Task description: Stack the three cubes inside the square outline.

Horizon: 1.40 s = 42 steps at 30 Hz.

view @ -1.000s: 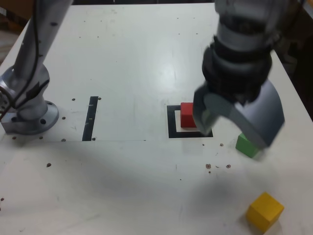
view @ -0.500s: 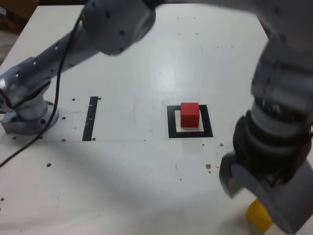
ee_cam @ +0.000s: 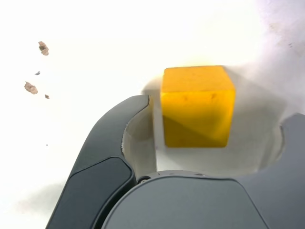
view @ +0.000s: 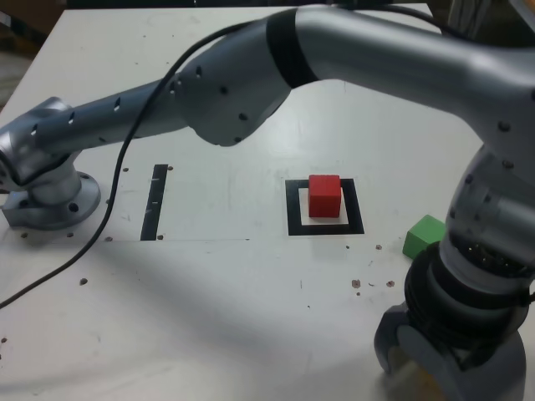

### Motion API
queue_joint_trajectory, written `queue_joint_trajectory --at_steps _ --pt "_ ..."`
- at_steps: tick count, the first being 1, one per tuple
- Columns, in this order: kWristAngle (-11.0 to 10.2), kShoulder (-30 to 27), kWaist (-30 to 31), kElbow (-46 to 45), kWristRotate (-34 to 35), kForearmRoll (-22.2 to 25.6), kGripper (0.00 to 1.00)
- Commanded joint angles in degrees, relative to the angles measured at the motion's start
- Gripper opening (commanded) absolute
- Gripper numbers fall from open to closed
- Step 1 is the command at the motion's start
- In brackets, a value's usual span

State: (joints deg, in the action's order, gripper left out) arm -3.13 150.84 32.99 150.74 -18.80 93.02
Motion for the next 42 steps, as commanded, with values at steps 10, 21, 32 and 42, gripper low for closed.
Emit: queue_joint_trajectory --at_steps 10,21,32,42 --pt "-2.35 0.99 -0.32 3.95 -0.53 0.75 0.3" --pt "-0.06 0.79 -0.65 3.15 -1.35 0.84 0.14" --pt "-0.07 -2.3 -0.65 1.19 -1.84 0.84 0.13" --pt "-3.81 -19.54 -1.7 -13.65 -0.68 0.84 0.13"
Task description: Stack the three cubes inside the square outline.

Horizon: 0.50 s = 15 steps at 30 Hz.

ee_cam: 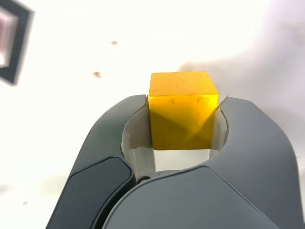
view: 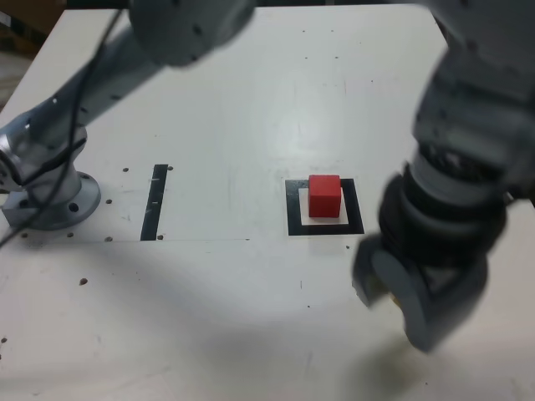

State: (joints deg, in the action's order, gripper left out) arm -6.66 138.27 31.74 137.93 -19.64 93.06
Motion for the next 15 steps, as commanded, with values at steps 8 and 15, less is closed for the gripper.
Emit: queue_joint_trajectory --at_steps 8,15 --pt "-2.99 -21.68 -5.74 -16.25 1.77 0.59 0.14" --pt "-2.38 -28.26 -15.33 -27.4 6.78 -1.04 0.14"
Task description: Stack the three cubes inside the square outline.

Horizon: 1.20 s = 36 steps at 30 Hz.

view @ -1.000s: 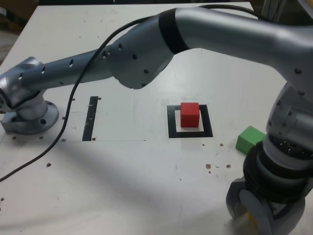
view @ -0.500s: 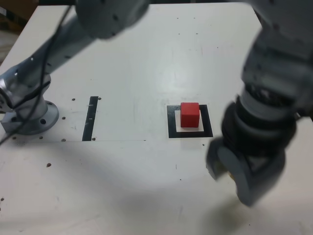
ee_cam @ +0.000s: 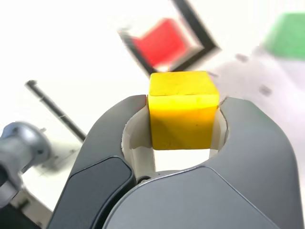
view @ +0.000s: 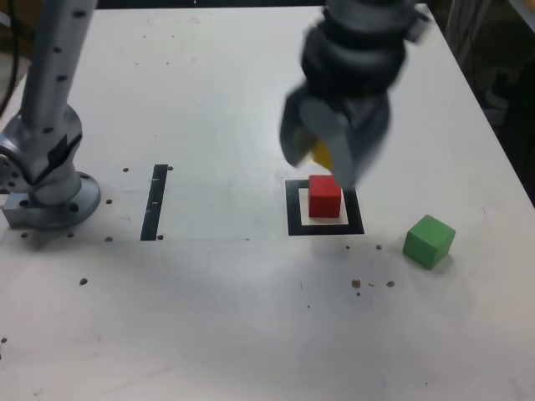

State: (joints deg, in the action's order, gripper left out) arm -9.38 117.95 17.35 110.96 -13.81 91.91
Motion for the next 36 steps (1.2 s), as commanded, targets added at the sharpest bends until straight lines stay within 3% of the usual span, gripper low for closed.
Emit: queue_joint_trajectory --at_steps 1,8,14,36 --pt "0.62 -7.88 -1.78 -0.85 1.92 -0.14 0.14" --pt "3.29 -5.46 -4.11 -2.14 13.13 -1.64 0.14" --pt "5.34 -4.46 -4.25 -7.4 21.61 -9.02 0.14" --pt "5.79 -4.35 -6.6 -17.41 21.72 -18.94 0.14"
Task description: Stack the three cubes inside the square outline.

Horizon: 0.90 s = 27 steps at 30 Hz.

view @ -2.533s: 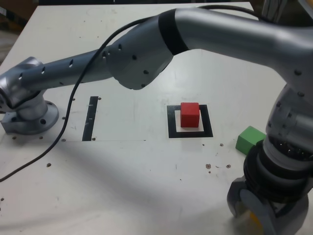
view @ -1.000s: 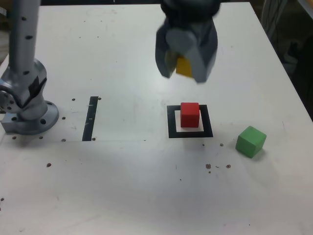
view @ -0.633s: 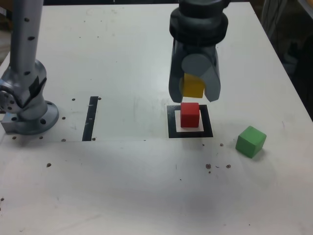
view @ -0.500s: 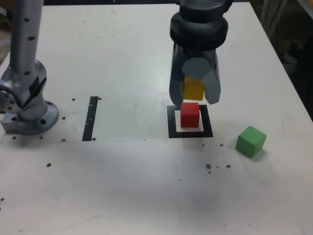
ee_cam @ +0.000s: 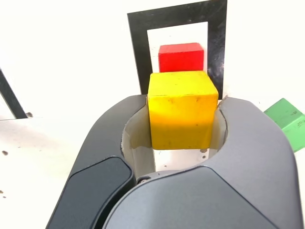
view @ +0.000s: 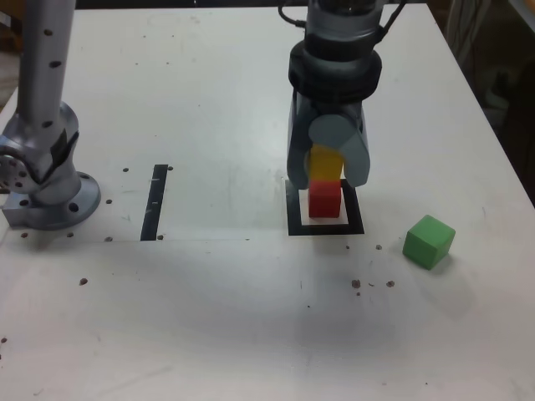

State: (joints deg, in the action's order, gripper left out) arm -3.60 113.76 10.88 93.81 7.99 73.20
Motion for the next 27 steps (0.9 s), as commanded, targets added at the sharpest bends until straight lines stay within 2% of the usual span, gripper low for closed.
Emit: queue_joint_trajectory --at_steps 1,16,27 --pt "0.02 -0.08 -0.2 -0.51 -0.09 -0.5 0.14" --pt "1.25 1.07 -1.8 -3.94 -1.15 -4.64 0.14" --pt "1.57 1.4 -1.94 -4.24 -1.4 -5.42 0.14"
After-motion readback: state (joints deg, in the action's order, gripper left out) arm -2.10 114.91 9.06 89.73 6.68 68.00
